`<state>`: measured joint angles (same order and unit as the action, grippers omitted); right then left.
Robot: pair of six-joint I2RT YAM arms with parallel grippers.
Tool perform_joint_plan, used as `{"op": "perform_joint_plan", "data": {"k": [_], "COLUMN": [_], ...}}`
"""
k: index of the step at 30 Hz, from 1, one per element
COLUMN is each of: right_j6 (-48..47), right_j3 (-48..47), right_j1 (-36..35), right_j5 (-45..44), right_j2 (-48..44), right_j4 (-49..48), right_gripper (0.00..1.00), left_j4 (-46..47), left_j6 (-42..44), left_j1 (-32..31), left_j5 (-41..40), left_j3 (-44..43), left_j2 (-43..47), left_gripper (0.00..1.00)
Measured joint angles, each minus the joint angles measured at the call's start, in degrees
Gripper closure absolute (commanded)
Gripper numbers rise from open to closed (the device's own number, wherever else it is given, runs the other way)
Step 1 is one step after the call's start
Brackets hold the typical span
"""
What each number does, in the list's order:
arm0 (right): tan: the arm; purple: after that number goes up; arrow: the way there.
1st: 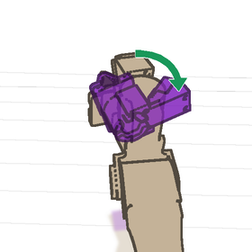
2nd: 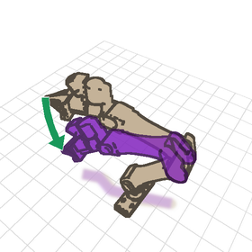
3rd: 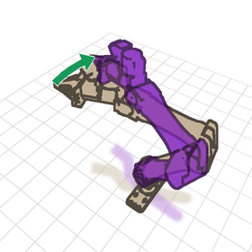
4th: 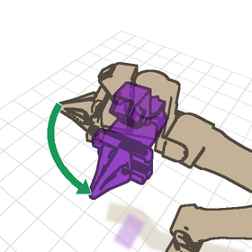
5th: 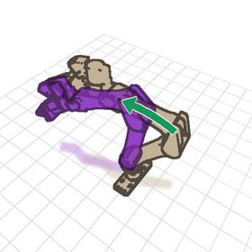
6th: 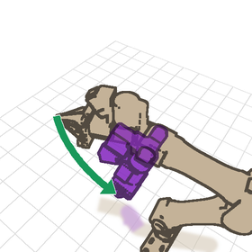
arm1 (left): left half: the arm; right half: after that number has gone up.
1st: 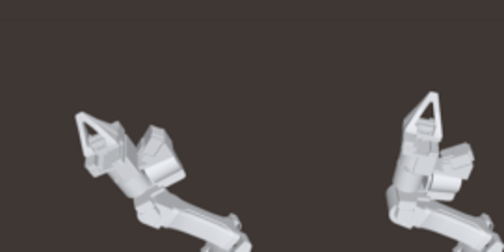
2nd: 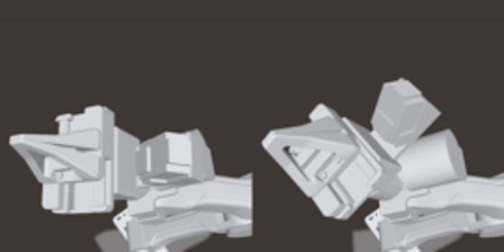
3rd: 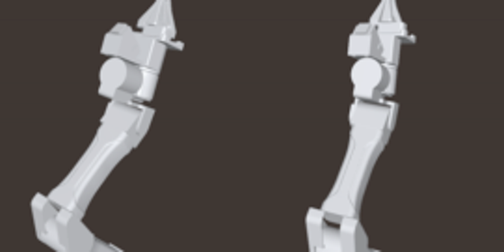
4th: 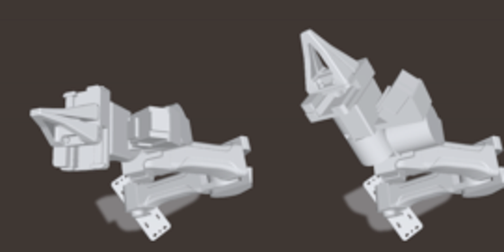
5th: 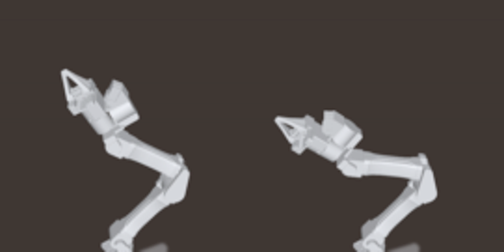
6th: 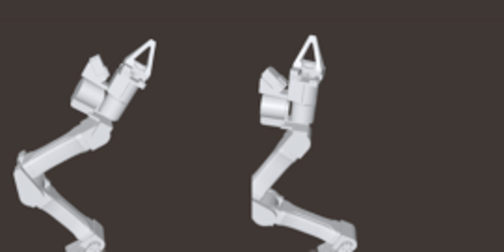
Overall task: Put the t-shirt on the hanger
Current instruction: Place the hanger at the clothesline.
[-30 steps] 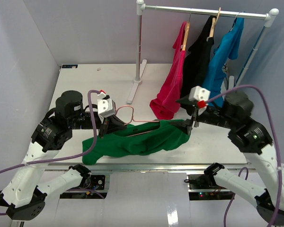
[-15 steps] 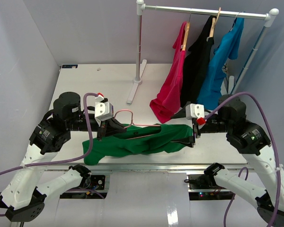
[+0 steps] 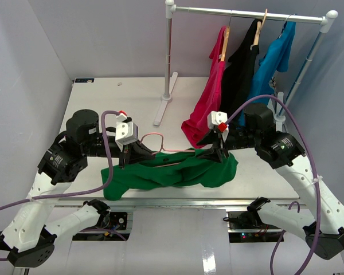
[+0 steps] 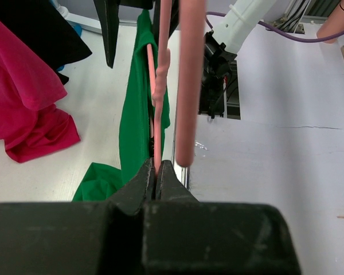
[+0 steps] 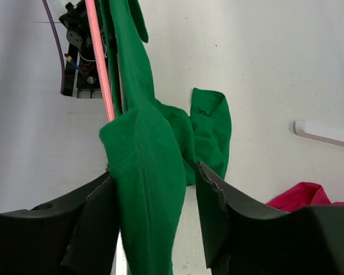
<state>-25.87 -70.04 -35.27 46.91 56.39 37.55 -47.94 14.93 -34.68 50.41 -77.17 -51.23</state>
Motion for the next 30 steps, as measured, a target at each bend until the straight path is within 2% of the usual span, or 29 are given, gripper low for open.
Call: {"op": "perform_joint_plan", "data": {"k": [1,2,7,11,12,13,14,15,18,22,27,30], "right_j6": [0.3,0.7,1.9,4.8,5.6,6.2,6.9,7.6,9.7,12.6,15.3,17.6], "right_j3": [0.2,0.4,2.7,5.1,5.7,6.2,6.6,7.0,7.3,7.6,7.9,7.9], "right_j1": [0.0,0.0,-0.6,-1.6,-1.8,-1.9,-2.1,-2.2,-2.3,-2.4,-2.4,-2.4], "right_j5": [0.1,0.3,1.9,-0.3,-1.3,-2.1,-2.9,-3.7,-5.6,-9.1,-13.3,-16.8], "right_j2": [0.2,0.2,-1.4,-4.4,-5.3,-6.0,-6.6,-7.2,-8.1,-8.5,-8.6,-8.5], "right_j4": [-0.4,-0.7,-1.4,-3.3,-4.0,-4.7,-5.3,-5.8,-6.6,-7.6,-7.7,-7.6], "right_gripper": [0.81,0.92,0.92,0.92,0.92,0.92,0.92,0.92,0.92,0.92,0.92,0.92], "left_j4": [0.3,0.4,1.8,2.7,3.1,3.5,3.8,4.2,5.9,8.1,10.2,10.8], "left_j6": [-0.1,-0.2,-0.6,-1.1,-1.2,-1.3,-1.4,-1.6,-2.5,-3.9,-7.3,-11.4], "left_j1": [0.0,0.0,0.7,0.5,0.4,0.3,0.2,0.0,-0.1,0.0,0.0,0.0], "left_j5": [0.1,0.1,-1.1,-2.1,-2.4,-2.9,-3.4,-3.9,-6.6,-12.0,-19.3,-24.6], "left_j3": [0.0,0.0,0.1,0.1,0.1,0.1,0.1,0.1,-0.1,-0.3,-0.3,-0.6], "left_j2": [-0.2,-0.5,-1.9,-2.2,-2.2,-2.2,-2.2,-2.2,-2.2,-2.0,-1.4,-1.2], "left_gripper": [1.0,1.0,1.0,1.0,0.95,0.85,0.72,0.64,0.55,0.37,0.02,0.02]}}
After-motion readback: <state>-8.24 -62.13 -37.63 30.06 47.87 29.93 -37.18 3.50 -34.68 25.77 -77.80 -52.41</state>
